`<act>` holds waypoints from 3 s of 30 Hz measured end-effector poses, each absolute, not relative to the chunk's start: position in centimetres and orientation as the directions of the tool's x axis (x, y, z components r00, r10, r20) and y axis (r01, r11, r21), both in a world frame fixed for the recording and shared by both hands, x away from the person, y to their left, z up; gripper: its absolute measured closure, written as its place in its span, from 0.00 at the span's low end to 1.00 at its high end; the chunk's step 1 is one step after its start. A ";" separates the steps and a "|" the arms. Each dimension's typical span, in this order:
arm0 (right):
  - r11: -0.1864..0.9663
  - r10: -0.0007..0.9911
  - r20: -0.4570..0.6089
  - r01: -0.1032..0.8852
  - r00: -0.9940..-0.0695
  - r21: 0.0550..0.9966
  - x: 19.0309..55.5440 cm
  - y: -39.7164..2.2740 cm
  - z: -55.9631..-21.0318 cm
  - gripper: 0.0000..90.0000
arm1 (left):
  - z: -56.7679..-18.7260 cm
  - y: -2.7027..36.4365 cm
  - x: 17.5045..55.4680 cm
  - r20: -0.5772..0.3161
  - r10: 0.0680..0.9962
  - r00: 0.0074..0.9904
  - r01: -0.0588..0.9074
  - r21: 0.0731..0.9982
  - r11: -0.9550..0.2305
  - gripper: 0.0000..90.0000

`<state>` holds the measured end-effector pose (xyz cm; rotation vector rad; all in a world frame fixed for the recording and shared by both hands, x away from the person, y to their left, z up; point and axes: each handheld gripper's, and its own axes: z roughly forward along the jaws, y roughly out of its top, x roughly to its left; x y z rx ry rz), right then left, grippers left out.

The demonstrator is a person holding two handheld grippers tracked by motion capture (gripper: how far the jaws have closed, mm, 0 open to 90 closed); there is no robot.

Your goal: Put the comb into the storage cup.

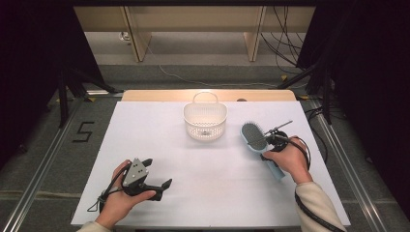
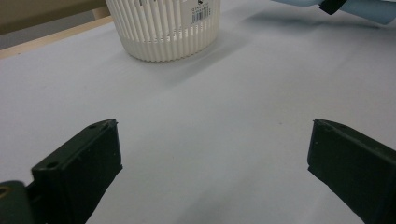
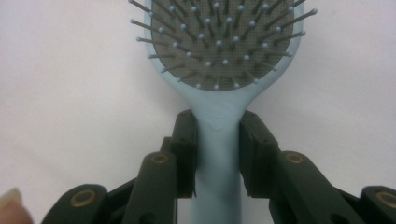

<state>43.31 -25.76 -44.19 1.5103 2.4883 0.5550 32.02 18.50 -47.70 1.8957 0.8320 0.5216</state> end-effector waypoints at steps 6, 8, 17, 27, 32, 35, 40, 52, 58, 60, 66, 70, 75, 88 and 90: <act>0.403 0.886 0.043 0.814 -0.461 0.418 43.2 -25.8 -44.1 0.78 | -47.7 18.5 32.0 0.004 0.737 0.676 0.325 0.896 -0.302 0.02; 0.402 0.886 0.042 0.810 -0.462 0.427 43.2 -25.8 -44.1 0.78 | -47.7 18.5 32.0 0.003 0.738 0.675 0.325 0.896 -0.302 0.02; 0.384 0.889 0.046 0.794 -0.456 0.472 43.2 -26.0 -44.0 0.78 | -47.7 18.5 32.0 0.002 0.738 0.674 0.325 0.897 -0.300 0.03; 0.365 0.894 0.042 0.778 -0.447 0.511 43.1 -26.1 -43.7 0.78 | -47.7 18.5 32.0 0.002 0.739 0.674 0.326 0.897 -0.299 0.03; 0.351 0.897 0.047 0.772 -0.440 0.530 43.1 -26.1 -43.5 0.78 | -47.7 18.5 32.0 0.001 0.739 0.674 0.326 0.897 -0.299 0.03; 0.352 0.896 0.042 0.763 -0.443 0.542 43.1 -26.1 -43.5 0.78 | -47.7 18.5 32.0 0.002 0.739 0.674 0.326 0.897 -0.299 0.03; 0.344 0.897 0.041 0.753 -0.440 0.561 43.1 -26.0 -43.3 0.78 | -47.7 18.5 32.0 0.002 0.739 0.674 0.326 0.897 -0.300 0.03; 0.330 0.901 0.038 0.739 -0.432 0.588 43.0 -26.1 -43.0 0.78 | -47.7 18.5 32.1 0.001 0.739 0.674 0.326 0.897 -0.298 0.03; 0.319 0.903 0.039 0.731 -0.427 0.602 43.0 -26.2 -42.9 0.78 | -47.7 18.5 32.1 0.001 0.739 0.673 0.327 0.897 -0.299 0.03; 0.314 0.905 0.040 0.728 -0.424 0.609 43.0 -26.2 -42.8 0.78 | -47.7 18.5 32.1 0.001 0.739 0.673 0.327 0.897 -0.299 0.03; 0.294 0.911 0.044 0.718 -0.411 0.631 43.0 -26.3 -42.5 0.78 | -47.7 18.5 32.1 0.001 0.739 0.673 0.327 0.896 -0.299 0.03; 0.284 0.913 0.046 0.714 -0.404 0.640 42.9 -26.3 -42.4 0.78 | -47.7 18.5 32.1 0.001 0.739 0.673 0.327 0.896 -0.299 0.03; 0.272 0.917 0.047 0.705 -0.397 0.654 42.9 -26.4 -42.4 0.78 | -47.7 18.5 32.1 0.001 0.739 0.673 0.328 0.896 -0.299 0.03; 0.242 0.923 0.049 0.674 -0.382 0.698 42.8 -26.5 -42.0 0.78 | -47.7 18.5 32.1 0.001 0.741 0.672 0.328 0.896 -0.299 0.03; 0.239 0.924 0.048 0.668 -0.380 0.705 42.8 -26.5 -41.9 0.78 | -47.7 18.5 32.1 0.001 0.740 0.672 0.328 0.896 -0.300 0.03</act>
